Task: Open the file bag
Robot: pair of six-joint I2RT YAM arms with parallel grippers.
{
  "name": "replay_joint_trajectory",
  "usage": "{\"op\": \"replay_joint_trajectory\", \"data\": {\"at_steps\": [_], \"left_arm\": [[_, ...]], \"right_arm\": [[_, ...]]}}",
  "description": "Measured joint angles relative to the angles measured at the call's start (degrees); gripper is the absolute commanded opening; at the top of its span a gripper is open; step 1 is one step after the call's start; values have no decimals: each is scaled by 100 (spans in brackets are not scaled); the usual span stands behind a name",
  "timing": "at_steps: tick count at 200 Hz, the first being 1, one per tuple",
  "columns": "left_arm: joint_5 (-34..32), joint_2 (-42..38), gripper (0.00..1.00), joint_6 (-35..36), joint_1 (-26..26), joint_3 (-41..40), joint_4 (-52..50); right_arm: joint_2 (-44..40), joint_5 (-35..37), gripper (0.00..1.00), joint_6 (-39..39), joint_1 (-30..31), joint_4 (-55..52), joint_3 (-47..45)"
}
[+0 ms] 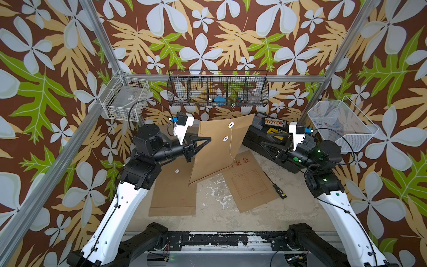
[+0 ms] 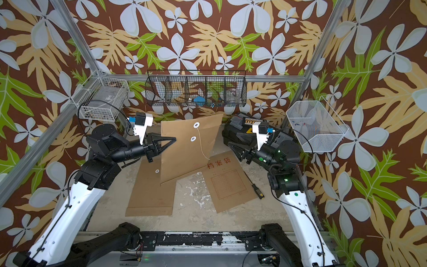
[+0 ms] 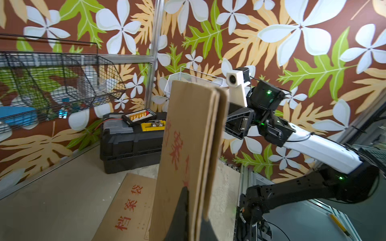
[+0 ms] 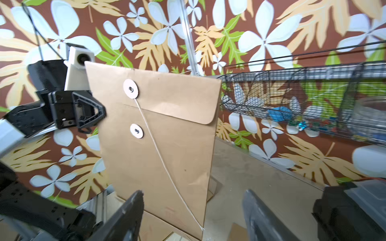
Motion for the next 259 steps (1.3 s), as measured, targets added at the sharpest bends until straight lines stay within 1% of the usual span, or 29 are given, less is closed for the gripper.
{"op": "replay_joint_trajectory", "data": {"at_steps": [21, 44, 81, 101, 118, 144, 216, 237, 259], "left_arm": [[439, 35, 0, -68, 0, 20, 120], [817, 33, 0, -92, 0, 13, 238], [1126, -13, 0, -201, 0, -39, 393], [1211, -37, 0, -219, 2, -42, 417], [1235, -72, 0, -219, 2, -87, 433], [1228, -116, 0, -221, 2, -136, 448], [962, -223, 0, -260, 2, -284, 498], [918, -254, 0, -280, 2, -295, 496], [796, -328, 0, -280, 2, -374, 540]], "right_arm": [[59, -282, 76, 59, 26, 42, 46], [111, -422, 76, 70, 33, 96, 109], [238, -763, 75, 157, 293, 295, 219], [286, -984, 66, 175, 494, 382, 350], [348, -1108, 56, 177, 667, 466, 455], [389, -1207, 44, 177, 750, 483, 516], [289, -1185, 27, 245, 769, 496, 409], [251, -1189, 18, 308, 769, 551, 354], [236, -1263, 6, 396, 780, 638, 354]]}}
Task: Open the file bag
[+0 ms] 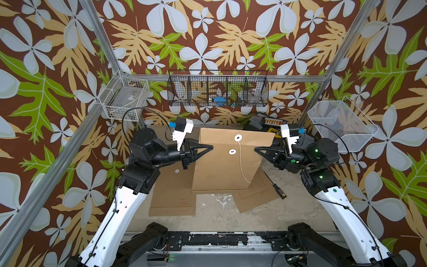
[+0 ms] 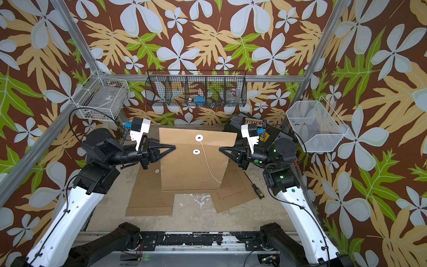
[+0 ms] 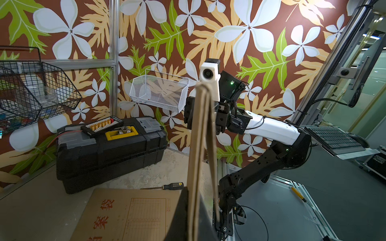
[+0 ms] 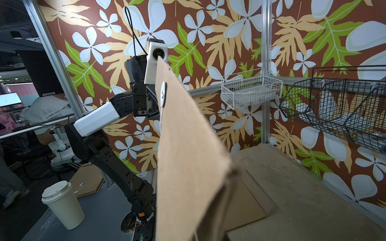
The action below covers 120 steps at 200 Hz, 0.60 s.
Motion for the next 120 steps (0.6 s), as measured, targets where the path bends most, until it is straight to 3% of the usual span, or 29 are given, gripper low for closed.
{"op": "replay_joint_trajectory", "data": {"at_steps": [14, 34, 56, 81, 96, 120], "left_arm": [[-173, -24, 0, 0, 0, -61, 35], [-586, -63, 44, 4, -2, -127, 22], [-1469, -205, 77, 7, 0, -212, -70], [-2774, -452, 90, 22, 0, -704, -225], [-3477, -592, 90, -46, 57, -1165, -313], [-3950, -669, 85, -369, 535, -1895, -358]], "right_arm": [[0, -15, 0, 17, 2, 31, 0], [-24, 17, 0, 13, 22, 0, 0], [-52, 262, 0, -129, 2, -367, 144], [59, 717, 0, -544, 13, -1023, 463], [122, 1069, 0, -745, 13, -1403, 546], [129, 1453, 0, -839, 15, -1773, 531]]}}
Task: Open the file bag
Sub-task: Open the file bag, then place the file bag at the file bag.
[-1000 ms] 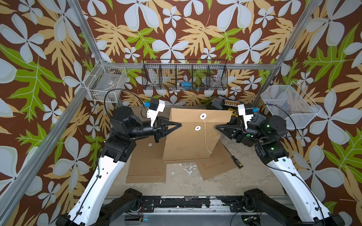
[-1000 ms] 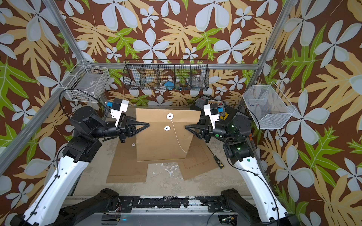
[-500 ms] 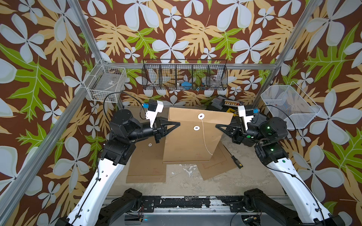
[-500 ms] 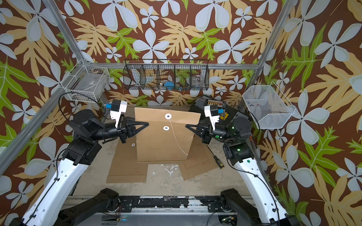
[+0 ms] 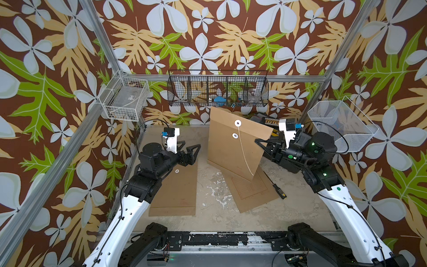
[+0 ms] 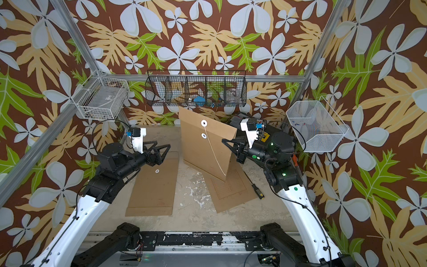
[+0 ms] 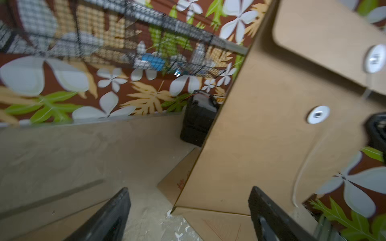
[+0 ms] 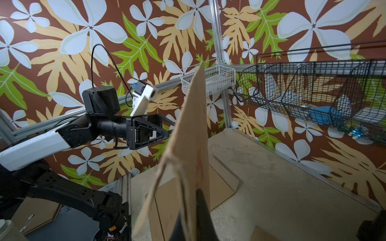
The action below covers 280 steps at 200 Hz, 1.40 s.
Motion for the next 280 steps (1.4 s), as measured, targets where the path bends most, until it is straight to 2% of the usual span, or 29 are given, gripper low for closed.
{"op": "replay_joint_trajectory", "data": {"at_steps": [33, 75, 104, 142, 202, 231, 261, 280], "left_arm": [[74, 7, 70, -682, 964, -964, 186], [643, 682, 42, -1534, 1945, -1685, 765], [612, 1408, 23, -1832, 2186, -1663, 929], [79, 2334, 0, -2070, 2212, -1523, 946], [-713, 3215, 0, -2450, 2214, -1478, 1075], [-1075, 3591, 0, -2446, 2214, -1344, 1158], [-1139, 4024, 0, -2450, 2216, -1344, 1292], [-1147, 4236, 0, -2465, 2216, -1360, 1318]], "right_arm": [[28, 186, 0, -111, 15, -153, 17], [164, 315, 0, -55, 424, -57, -17], [350, 461, 0, 13, 890, 153, -52], [621, 643, 0, 286, 1495, 527, -236], [782, 767, 0, 562, 2184, 883, -413], [817, 431, 0, 844, 2422, 1320, -573], [846, 101, 0, 1172, 2535, 1698, -887], [898, 251, 0, 1158, 2555, 1692, -1093]]}}
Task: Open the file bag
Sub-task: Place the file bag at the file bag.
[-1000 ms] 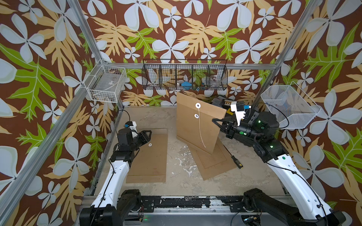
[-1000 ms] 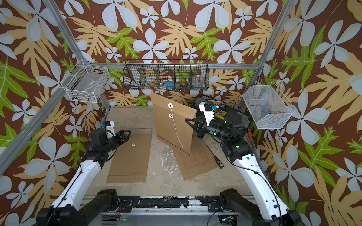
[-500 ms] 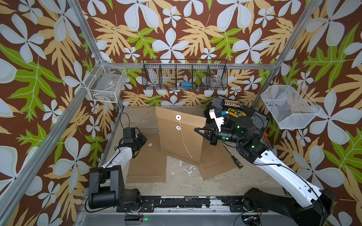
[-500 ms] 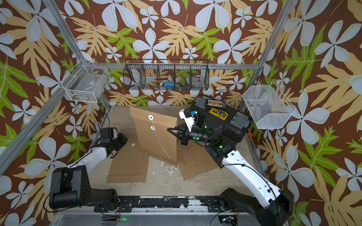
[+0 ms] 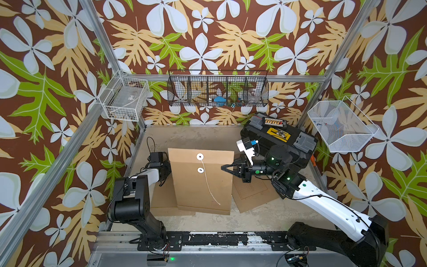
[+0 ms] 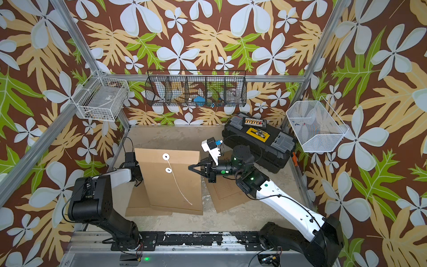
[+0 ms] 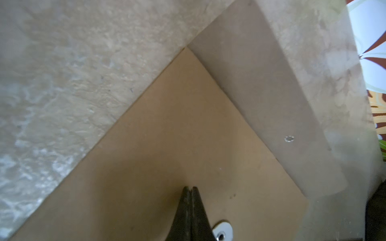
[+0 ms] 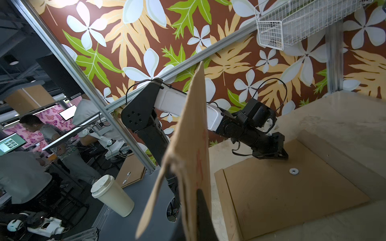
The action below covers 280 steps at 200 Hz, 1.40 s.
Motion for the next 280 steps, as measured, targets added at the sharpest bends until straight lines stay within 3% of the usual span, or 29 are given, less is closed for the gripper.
{"op": "replay_joint_trajectory", "data": {"at_steps": [72, 210, 220, 253, 280], "left_arm": [[-35, 4, 0, -94, 0, -236, 498], [-33, -101, 0, -90, 0, -271, 369], [-33, -103, 0, -87, 0, -271, 367], [-11, -190, 24, -72, 0, -278, 317], [-4, -354, 37, -68, 0, -247, 210]], "right_arm": [[2524, 848, 0, 149, -621, -682, 197], [5187, 1646, 0, -70, -625, -1725, 2402], [5287, 1668, 4, -72, -625, -1742, 2500], [5462, 1698, 20, -107, -627, -1888, 2601], [5484, 1707, 23, -205, -627, -1958, 2597]]}}
